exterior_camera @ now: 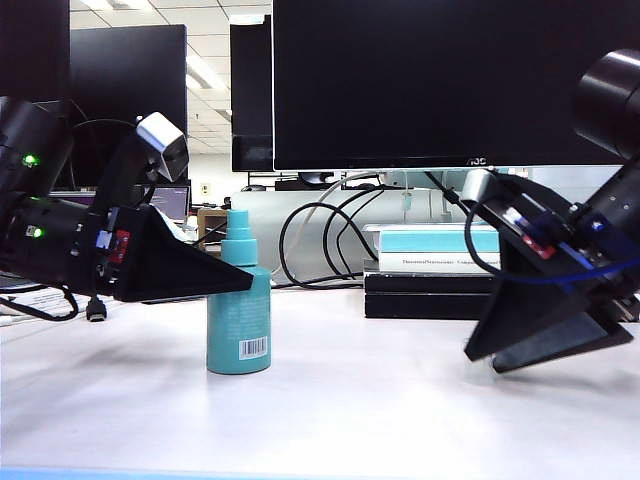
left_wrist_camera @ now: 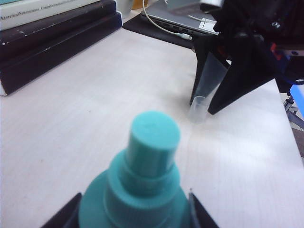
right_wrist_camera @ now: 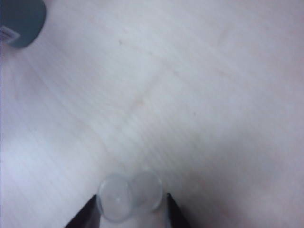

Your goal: Pick up the sprayer with the left hand, pick up its lid with the right hand then put the lid on the sprayer.

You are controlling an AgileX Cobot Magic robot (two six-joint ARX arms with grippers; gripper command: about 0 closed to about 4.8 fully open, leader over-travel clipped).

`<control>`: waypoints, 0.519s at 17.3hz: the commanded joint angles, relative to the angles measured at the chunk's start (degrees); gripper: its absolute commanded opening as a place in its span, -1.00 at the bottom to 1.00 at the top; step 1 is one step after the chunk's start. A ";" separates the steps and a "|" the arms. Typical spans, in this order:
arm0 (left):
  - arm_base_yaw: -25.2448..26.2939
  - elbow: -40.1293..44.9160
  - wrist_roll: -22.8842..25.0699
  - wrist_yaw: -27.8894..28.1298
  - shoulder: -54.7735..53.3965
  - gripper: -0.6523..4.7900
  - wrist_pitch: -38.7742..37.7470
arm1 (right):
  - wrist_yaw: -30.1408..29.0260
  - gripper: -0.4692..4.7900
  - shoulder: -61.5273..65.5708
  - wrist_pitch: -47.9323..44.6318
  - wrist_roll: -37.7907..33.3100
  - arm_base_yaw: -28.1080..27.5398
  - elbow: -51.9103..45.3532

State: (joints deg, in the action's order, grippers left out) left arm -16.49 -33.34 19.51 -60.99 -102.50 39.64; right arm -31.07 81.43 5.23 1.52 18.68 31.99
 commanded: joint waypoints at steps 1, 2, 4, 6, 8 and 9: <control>-0.09 -0.11 0.00 0.11 0.00 0.20 -1.44 | -0.13 -0.14 -0.09 -3.19 -0.70 0.07 0.26; -0.09 -0.11 0.02 0.11 0.00 0.20 -1.53 | -0.11 -0.16 -0.02 -3.72 -1.36 0.07 0.26; -0.09 -0.11 0.02 0.11 0.00 0.20 -1.70 | -0.13 -0.23 0.00 -3.80 -1.49 0.07 0.26; -0.09 -0.11 0.02 0.11 0.00 0.20 -1.84 | -1.01 -0.29 0.52 -4.15 -1.51 0.07 0.26; -0.09 -0.11 0.02 0.11 -0.02 0.20 -1.97 | -1.86 -0.32 2.34 -4.26 -1.55 0.24 0.26; -0.09 -0.11 0.02 0.11 0.00 0.20 -2.16 | -2.27 -0.42 2.84 -4.50 -1.53 0.39 0.26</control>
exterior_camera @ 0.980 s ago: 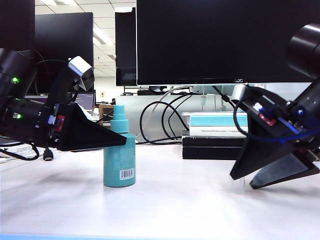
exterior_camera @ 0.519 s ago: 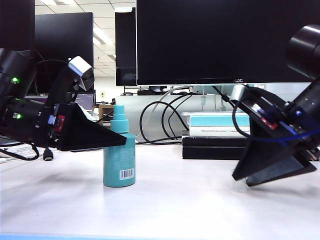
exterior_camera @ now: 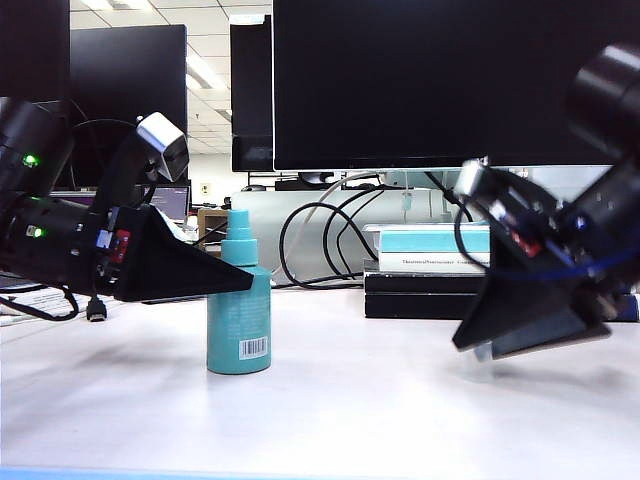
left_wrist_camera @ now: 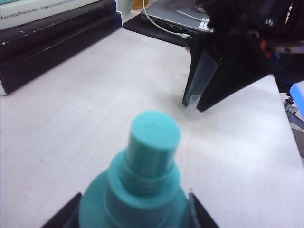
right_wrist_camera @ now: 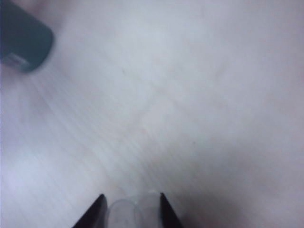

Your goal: Pick up the sprayer with the left hand, pick up its lid with the right hand then put the lid on the sprayer.

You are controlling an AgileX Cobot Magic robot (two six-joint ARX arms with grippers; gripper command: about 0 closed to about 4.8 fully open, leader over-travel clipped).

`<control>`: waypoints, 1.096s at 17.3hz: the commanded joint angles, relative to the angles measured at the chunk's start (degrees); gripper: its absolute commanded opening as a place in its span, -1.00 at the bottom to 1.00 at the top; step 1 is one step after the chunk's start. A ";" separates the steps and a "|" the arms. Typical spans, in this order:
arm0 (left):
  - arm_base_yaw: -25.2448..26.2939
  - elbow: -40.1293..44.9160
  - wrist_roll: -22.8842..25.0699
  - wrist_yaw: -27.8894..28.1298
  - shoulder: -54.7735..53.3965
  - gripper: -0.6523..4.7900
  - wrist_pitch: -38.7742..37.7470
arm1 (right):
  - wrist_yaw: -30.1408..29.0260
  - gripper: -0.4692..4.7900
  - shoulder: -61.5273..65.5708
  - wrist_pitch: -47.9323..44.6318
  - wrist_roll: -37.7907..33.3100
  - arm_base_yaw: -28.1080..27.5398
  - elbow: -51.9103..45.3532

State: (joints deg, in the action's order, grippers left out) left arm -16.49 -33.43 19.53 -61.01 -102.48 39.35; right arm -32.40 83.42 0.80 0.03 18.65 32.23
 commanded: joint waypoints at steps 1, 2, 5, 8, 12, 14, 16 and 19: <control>-0.09 -0.02 0.02 0.17 -0.07 0.20 -2.05 | -0.96 -0.54 1.36 -0.74 -0.04 0.66 0.04; -0.09 -0.02 0.00 0.13 -0.39 0.20 -2.05 | -0.98 -0.55 1.46 -2.14 -0.33 0.68 0.09; -0.09 -0.02 -0.02 0.07 -2.60 0.20 -2.51 | -0.63 -0.62 1.44 -2.14 -1.66 0.66 2.89; -0.09 -0.02 -0.72 -3.67 -3.19 0.20 -0.26 | -0.74 -0.69 1.40 0.46 -1.44 0.66 7.72; -0.09 -0.04 -2.38 -4.17 -3.19 0.20 2.01 | -4.11 -0.69 1.03 6.69 -1.49 0.70 15.96; -0.09 -0.04 -2.38 -4.24 -3.21 0.20 2.58 | -6.32 -0.69 1.03 9.22 -1.49 1.22 20.09; -0.11 -0.07 -2.43 -4.76 -3.21 0.20 2.91 | -7.04 -0.69 1.03 11.02 -1.49 2.69 23.50; -0.11 -0.09 -2.40 -5.90 -3.21 0.20 3.19 | -7.85 -0.69 1.05 12.98 -1.51 7.23 28.61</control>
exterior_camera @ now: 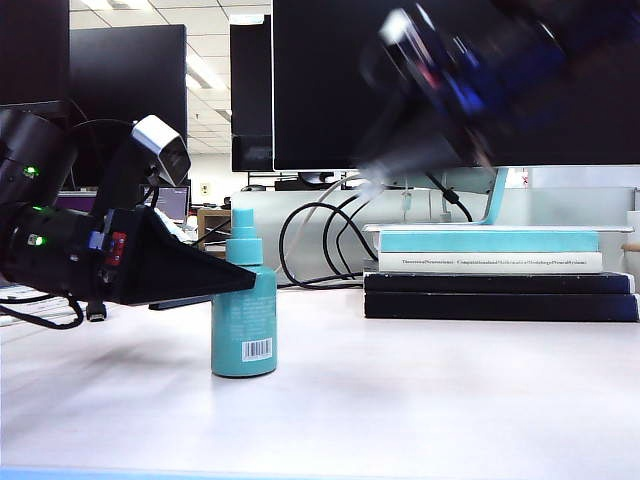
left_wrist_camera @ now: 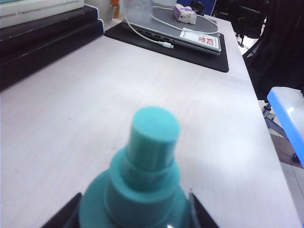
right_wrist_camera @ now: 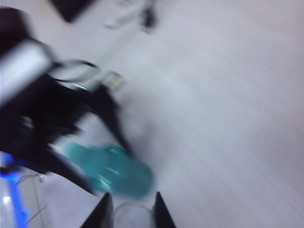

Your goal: Pick up the sprayer with the left hand, pick up its lid with the right hand then put the lid on the sprayer.

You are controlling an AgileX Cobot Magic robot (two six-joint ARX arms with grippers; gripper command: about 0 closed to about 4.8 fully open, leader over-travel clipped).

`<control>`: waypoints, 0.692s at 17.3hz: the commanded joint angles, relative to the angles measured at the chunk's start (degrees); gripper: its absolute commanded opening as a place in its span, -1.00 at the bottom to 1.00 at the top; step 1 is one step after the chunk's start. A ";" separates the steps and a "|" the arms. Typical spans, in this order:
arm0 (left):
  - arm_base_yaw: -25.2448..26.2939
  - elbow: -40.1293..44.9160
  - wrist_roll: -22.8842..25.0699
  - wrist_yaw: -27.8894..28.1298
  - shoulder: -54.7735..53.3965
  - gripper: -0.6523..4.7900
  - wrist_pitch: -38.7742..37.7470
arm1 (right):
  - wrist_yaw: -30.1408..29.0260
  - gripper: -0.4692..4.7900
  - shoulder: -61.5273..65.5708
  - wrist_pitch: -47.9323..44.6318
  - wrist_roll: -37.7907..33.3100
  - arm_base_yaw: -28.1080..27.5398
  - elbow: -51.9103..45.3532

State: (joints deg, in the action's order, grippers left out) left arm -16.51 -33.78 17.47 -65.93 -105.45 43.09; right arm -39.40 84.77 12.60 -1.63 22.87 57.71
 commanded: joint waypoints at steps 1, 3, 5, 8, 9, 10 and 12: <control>-0.09 0.15 -0.37 -1.05 -0.24 0.20 -0.59 | -0.85 -0.69 -0.31 1.40 0.17 4.13 3.72; -0.11 -0.13 -0.42 -2.95 -0.24 0.14 -0.55 | -0.31 -0.69 -0.22 0.59 0.17 7.02 3.98; -0.61 -0.42 -0.55 -3.39 -0.24 0.13 -0.52 | 0.66 -0.69 0.20 0.87 0.39 8.81 3.96; -2.84 -0.44 -0.31 -3.65 -0.26 0.13 -0.52 | 0.90 -0.69 0.59 0.70 0.46 10.43 3.96; -3.65 -0.50 0.04 -3.23 -0.26 0.13 -0.55 | 0.94 -0.69 0.72 0.72 0.61 10.51 3.96; -5.20 -0.66 0.35 -1.09 -0.26 0.13 -0.63 | 0.90 -0.69 1.20 1.09 0.63 10.91 3.91; -6.16 -1.20 0.33 -0.90 -0.26 0.13 -0.61 | 1.40 -0.69 1.62 2.27 1.86 11.32 3.91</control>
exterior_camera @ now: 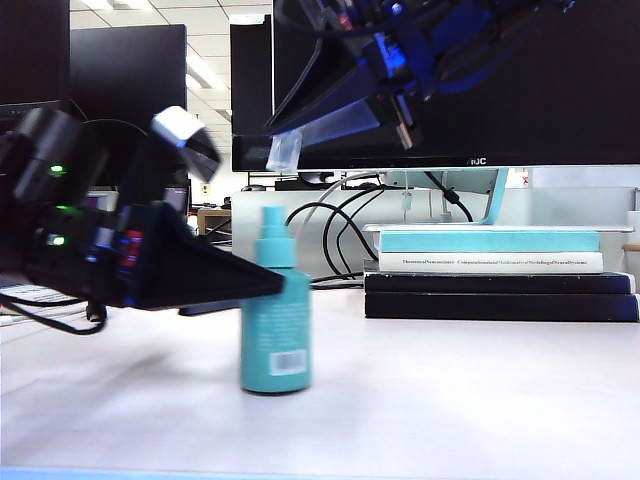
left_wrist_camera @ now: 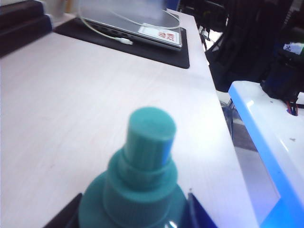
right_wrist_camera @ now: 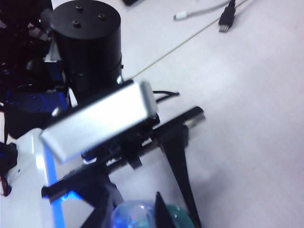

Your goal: Pick up the sprayer with the left hand, pick up its lid with the right hand then put the lid on the sprayer.

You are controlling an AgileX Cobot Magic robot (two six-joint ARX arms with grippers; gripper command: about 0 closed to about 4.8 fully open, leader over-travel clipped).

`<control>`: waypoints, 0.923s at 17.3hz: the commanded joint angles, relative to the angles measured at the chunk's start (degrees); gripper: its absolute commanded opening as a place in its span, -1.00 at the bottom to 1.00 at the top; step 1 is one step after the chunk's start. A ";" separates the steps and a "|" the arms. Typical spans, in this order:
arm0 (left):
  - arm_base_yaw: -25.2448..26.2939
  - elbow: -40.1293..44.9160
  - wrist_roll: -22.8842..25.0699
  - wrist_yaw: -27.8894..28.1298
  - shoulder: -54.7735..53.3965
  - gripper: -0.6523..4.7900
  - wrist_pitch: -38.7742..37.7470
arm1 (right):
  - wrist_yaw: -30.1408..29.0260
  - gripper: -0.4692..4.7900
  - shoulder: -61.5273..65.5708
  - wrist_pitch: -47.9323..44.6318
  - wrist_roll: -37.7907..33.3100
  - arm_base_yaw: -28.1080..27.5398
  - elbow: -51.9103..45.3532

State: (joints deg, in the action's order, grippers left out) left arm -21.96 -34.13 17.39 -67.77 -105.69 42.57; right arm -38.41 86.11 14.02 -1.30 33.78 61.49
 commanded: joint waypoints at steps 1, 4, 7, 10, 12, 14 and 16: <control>-0.98 -1.03 0.42 1.60 -0.02 0.13 -0.22 | 1.14 -0.69 0.31 2.25 2.49 0.57 0.13; -0.96 -1.60 0.42 1.62 -0.02 0.13 -0.74 | 1.44 -0.69 0.31 6.19 4.83 0.57 0.13; -1.18 -1.62 0.39 2.14 -0.04 0.13 -0.96 | 1.46 -0.69 0.31 6.36 5.70 0.57 0.13; -1.20 -1.62 0.39 1.97 -0.04 0.13 -1.99 | 2.93 -0.69 0.31 6.34 6.05 0.57 0.13; -1.42 -1.64 0.42 1.95 -0.04 0.13 -2.01 | 2.91 -0.69 0.31 5.97 6.08 0.57 0.13; -1.79 -1.64 0.52 1.97 -0.04 0.13 -2.01 | 2.91 -0.69 0.31 5.03 6.03 0.57 0.13; -2.08 -1.88 0.68 2.03 -0.20 0.13 -2.12 | 2.91 -0.69 0.31 5.03 6.03 0.57 0.13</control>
State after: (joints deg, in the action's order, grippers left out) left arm -23.73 -35.73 17.89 -65.78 -105.75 40.93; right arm -35.55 86.61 19.88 4.40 34.28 61.43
